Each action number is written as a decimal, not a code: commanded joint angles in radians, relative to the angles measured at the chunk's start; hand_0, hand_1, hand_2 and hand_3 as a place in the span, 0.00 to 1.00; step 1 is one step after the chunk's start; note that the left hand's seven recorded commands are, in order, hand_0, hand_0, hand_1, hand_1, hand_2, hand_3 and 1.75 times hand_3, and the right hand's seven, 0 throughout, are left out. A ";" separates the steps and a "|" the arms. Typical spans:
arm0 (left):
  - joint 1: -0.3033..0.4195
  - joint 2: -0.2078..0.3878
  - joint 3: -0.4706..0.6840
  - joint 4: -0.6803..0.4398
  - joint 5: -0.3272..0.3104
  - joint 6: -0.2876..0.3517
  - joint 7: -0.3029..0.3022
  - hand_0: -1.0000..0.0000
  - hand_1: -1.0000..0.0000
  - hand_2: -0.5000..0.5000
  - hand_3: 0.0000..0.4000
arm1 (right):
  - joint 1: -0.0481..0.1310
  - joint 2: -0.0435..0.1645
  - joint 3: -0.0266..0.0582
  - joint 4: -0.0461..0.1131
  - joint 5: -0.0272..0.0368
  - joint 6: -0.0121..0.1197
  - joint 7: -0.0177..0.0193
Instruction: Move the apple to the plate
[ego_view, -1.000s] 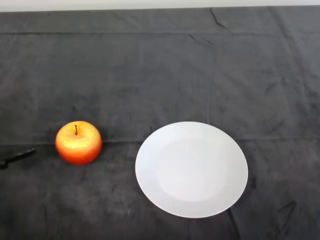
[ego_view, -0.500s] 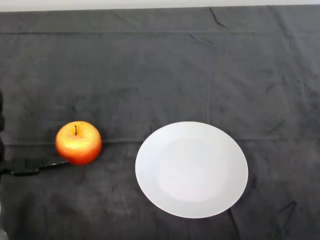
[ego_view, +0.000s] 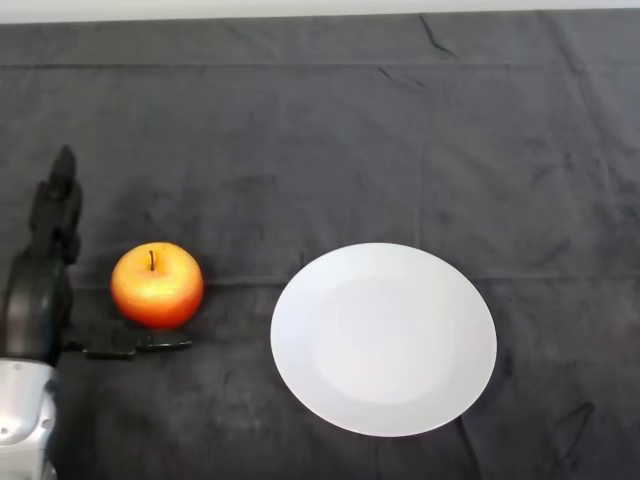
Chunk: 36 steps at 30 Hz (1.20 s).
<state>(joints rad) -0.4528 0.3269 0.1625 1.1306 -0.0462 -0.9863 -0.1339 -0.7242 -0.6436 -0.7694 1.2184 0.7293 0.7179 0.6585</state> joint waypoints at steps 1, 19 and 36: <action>-0.001 -0.003 -0.034 -0.060 0.029 -0.019 0.017 1.00 1.00 0.50 0.00 | -0.010 -0.022 -0.0160 -0.001 0.0140 -0.005 0.0015; -0.013 0.003 -0.155 0.011 0.123 0.041 0.044 1.00 1.00 0.50 0.00 | -0.010 -0.021 -0.0160 -0.002 0.0145 -0.004 0.0008; -0.022 0.022 -0.195 0.006 0.141 0.134 0.054 0.00 0.01 0.50 1.00 | -0.009 -0.021 -0.0161 -0.003 0.0149 -0.004 0.0002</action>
<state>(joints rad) -0.4568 0.3122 0.0044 1.1234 0.0661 -0.8785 -0.0845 -0.7242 -0.6436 -0.7694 1.2184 0.7293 0.7179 0.6585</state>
